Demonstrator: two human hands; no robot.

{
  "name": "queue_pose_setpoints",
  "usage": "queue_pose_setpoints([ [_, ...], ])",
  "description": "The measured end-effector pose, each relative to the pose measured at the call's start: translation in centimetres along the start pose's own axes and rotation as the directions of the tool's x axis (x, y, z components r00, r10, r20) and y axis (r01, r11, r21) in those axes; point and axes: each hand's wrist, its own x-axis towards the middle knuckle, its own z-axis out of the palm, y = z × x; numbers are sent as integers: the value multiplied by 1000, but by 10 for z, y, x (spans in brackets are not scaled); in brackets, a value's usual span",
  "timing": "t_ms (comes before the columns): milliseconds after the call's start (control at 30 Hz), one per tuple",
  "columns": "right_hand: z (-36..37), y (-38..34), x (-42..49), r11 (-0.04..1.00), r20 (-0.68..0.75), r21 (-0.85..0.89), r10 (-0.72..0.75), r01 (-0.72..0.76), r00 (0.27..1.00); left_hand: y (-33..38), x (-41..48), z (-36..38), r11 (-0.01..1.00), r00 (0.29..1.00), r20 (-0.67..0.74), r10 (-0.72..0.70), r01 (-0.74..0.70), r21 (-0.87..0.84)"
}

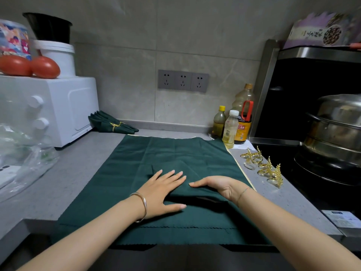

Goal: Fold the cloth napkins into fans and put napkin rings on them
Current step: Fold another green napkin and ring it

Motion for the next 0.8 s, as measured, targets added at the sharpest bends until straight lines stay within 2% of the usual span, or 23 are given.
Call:
queue_pose_setpoints([
  [167, -5, -5, 2, 986, -26, -164, 27, -31, 999, 2, 8, 9, 994, 992, 115, -52, 62, -93],
  [200, -6, -4, 1, 977, -76, -214, -22, 6, 997, 3, 10, 11, 992, 991, 121, -61, 74, -106],
  [267, -5, -2, 0, 934, -200, -325, -223, 150, 954, 6, 13, 13, 991, 989, 126, -81, 93, -93],
  [333, -5, 3, -2, 857, -298, -426, -436, 290, 849, 7, 17, 14, 994, 985, 144, -92, 100, -54],
  [400, -8, 11, -6, 703, -348, -617, -647, 354, 678, 8, 18, 13, 994, 983, 154, -97, 103, -28],
  [433, -8, 16, -11, 599, -330, -723, -738, 345, 589, 8, 19, 13, 994, 983, 153, -98, 102, -23],
  [500, -4, 29, -21, 384, -229, -870, -871, 310, 435, 8, 19, 13, 995, 985, 143, -97, 100, -13],
  [533, -2, 38, -25, 288, -162, -912, -907, 293, 389, 9, 20, 14, 995, 985, 142, -94, 96, -4],
  [600, 4, 53, -31, 124, -25, -961, -928, 247, 371, 11, 21, 13, 996, 986, 138, -91, 90, 16],
  [667, 4, 63, -29, 16, 56, -983, -922, 181, 384, 10, 23, 10, 996, 987, 137, -88, 88, 12],
  [800, 0, 68, -23, -79, 122, -987, -931, 138, 344, 3, 27, 3, 998, 994, 105, -22, 27, -49],
])
